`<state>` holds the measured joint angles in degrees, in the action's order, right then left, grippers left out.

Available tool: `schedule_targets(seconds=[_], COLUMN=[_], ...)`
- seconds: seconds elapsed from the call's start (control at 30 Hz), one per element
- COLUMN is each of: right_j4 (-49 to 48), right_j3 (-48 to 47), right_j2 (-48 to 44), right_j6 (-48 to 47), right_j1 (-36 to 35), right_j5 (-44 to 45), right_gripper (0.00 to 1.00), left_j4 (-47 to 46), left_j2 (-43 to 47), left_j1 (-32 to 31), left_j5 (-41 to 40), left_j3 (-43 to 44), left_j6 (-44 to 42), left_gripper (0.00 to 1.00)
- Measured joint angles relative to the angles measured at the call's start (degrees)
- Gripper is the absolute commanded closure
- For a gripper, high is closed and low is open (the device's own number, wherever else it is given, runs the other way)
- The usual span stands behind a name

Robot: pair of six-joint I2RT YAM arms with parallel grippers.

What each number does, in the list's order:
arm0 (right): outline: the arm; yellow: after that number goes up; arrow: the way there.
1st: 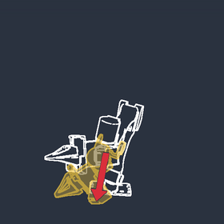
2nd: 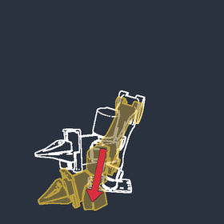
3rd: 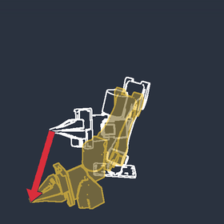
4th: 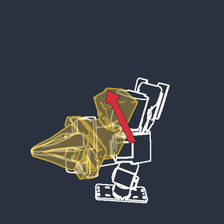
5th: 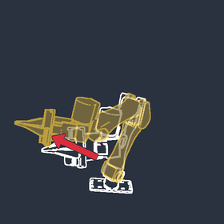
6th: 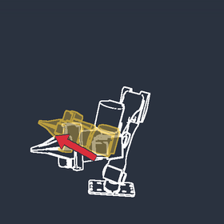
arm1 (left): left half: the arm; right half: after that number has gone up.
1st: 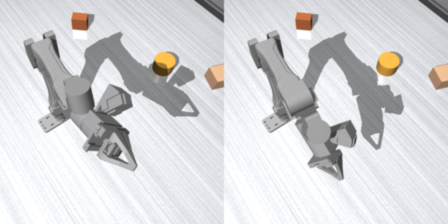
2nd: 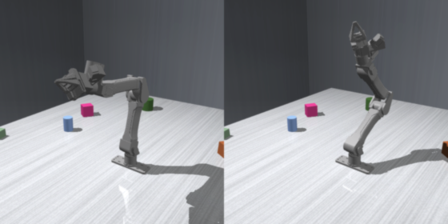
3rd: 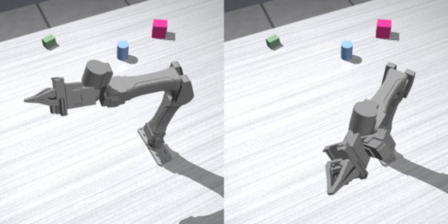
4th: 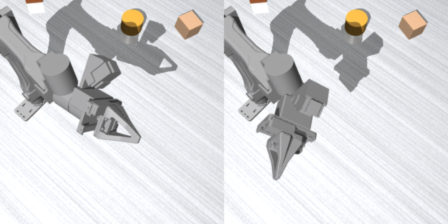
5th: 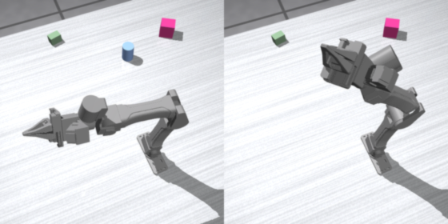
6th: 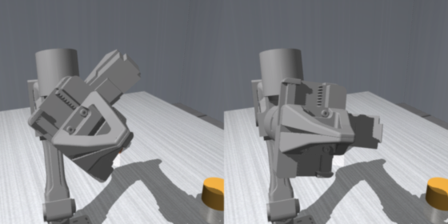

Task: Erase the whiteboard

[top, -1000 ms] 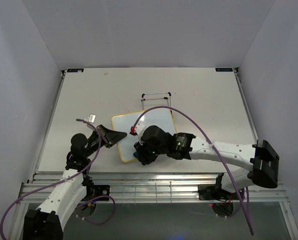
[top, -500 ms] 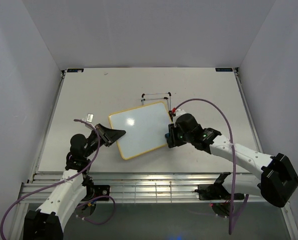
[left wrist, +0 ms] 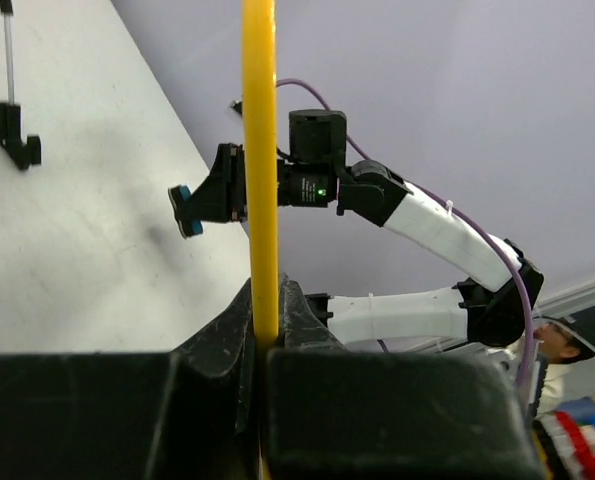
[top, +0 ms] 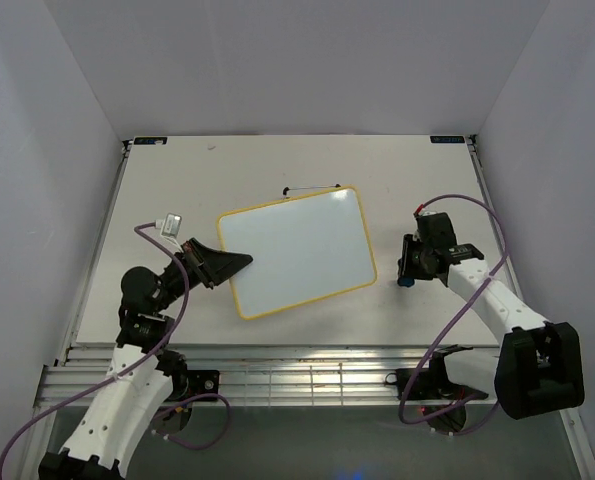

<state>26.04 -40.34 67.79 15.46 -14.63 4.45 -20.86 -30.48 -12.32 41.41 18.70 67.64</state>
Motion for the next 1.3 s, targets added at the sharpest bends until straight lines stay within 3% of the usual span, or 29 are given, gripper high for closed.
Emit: schedule_targets(seconds=[0.13,0.2,0.33,0.4,0.63,0.77,1.07,1.17,1.3], right_j4=[1.38,1.38,1.18,1.16,1.14,1.22,2.54,4.37,7.08], right_j3=[0.0,0.0,-0.02,-0.17,-0.79,-1.66,-3.08,-3.1,-4.31], right_j2=[-0.57,-0.5,1.86,4.2,6.43,6.4,5.6,1.57,-7.45], right_j6=[-0.79,-0.92,-0.94,-0.94,-0.9,-1.16,-1.79,-1.77,-1.68], right_j1=[1.07,0.92,0.92,0.9,0.9,0.9,0.9,0.9,0.9], right_j5=[-0.35,-0.35,-0.09,0.31,1.42,1.49,2.05,1.46,0.07], right_gripper=[0.92,0.84,0.77,0.65,0.53,0.37,0.36,0.35,0.27], left_j4=[6.82,11.69,23.91,27.78,34.4,34.56,26.45,21.42,9.75], left_j2=[0.92,0.33,-1.9,-2.82,-6.32,-9.62,-17.92,-20.28,-25.4], left_j1=[-0.02,-0.04,-0.15,-0.15,-0.13,-0.13,-0.13,-0.13,-0.13], left_j5=[-0.61,-1.77,-7.69,-10.45,-15.06,-14.82,-9.49,-6.84,-3.08], left_j3=[6.23,9.68,17.35,20.0,23.85,23.85,23.89,23.89,23.74], left_j6=[-6.27,-10.14,-18.69,-21.97,-29.55,-31.43,-32.57,-32.11,-30.82], left_gripper=[1.0,1.0,1.0,1.0,1.0,1.0,1.0,1.0,1.0])
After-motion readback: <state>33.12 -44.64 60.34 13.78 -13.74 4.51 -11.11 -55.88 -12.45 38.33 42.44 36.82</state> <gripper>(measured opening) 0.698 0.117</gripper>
